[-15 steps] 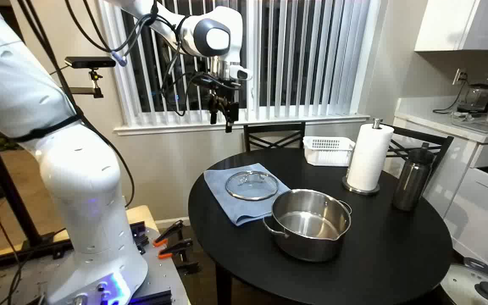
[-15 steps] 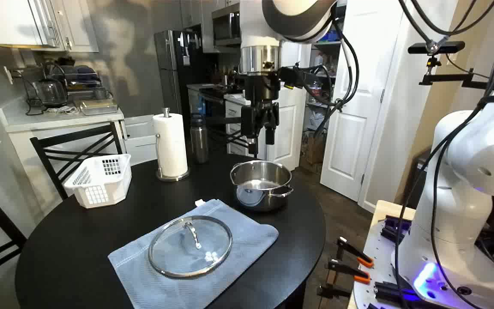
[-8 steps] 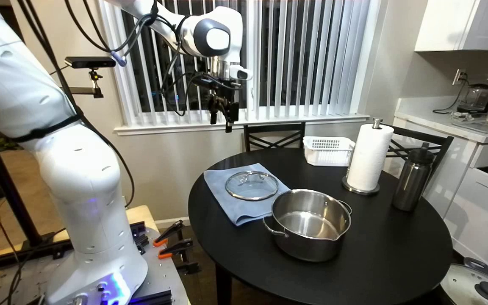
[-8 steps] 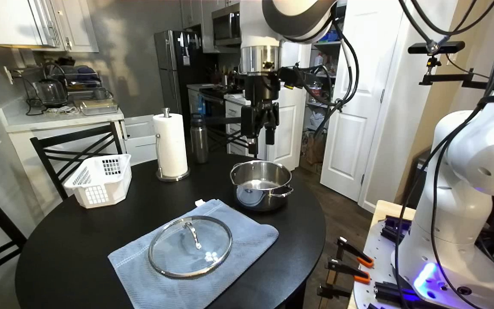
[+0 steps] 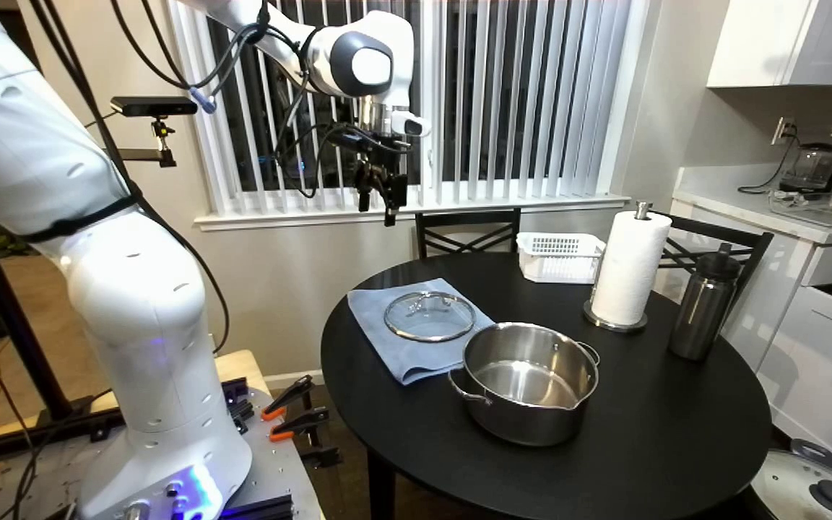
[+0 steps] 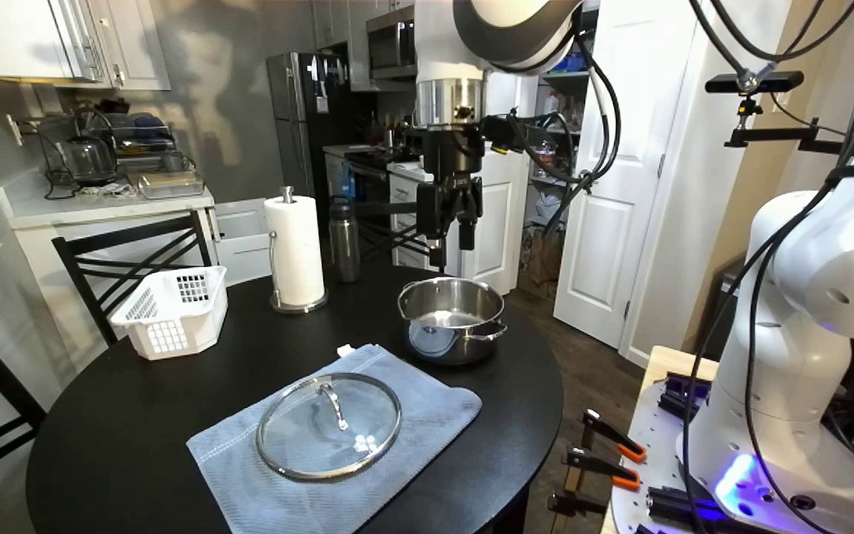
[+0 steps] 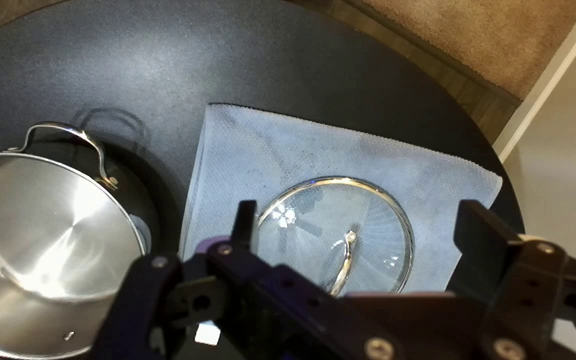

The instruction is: Put the lid on the pot

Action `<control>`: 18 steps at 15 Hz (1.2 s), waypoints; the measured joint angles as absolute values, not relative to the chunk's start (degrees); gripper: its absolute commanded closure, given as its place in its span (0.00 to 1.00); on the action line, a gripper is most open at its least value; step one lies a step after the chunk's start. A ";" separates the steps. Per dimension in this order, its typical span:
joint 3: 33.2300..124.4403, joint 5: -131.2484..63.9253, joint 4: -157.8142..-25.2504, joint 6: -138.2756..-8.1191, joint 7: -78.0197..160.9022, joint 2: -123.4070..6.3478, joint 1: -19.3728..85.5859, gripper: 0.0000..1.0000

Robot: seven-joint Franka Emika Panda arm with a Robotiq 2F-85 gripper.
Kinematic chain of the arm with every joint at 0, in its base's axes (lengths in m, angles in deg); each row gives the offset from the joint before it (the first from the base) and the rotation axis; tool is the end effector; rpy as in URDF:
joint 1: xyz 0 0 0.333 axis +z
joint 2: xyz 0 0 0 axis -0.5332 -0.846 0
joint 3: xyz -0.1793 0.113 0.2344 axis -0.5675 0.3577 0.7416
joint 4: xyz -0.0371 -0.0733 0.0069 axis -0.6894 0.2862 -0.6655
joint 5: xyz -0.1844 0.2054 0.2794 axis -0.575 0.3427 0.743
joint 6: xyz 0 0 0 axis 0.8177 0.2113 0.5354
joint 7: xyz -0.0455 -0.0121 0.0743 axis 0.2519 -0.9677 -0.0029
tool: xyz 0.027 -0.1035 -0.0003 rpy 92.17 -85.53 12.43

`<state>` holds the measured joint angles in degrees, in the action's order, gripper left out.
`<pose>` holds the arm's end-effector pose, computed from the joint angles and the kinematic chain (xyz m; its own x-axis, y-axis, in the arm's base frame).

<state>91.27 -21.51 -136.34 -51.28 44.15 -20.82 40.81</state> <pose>0.4036 0.1369 0.4498 0.9928 0.0945 -0.0735 0.0885 -0.9927 -0.0819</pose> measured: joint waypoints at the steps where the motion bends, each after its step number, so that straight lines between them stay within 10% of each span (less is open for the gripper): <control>1: 91.27 -21.51 -136.34 -51.28 44.15 -20.82 40.81 0.00; 18: 92.26 -32.94 -111.14 -62.48 48.72 -54.65 41.19 0.00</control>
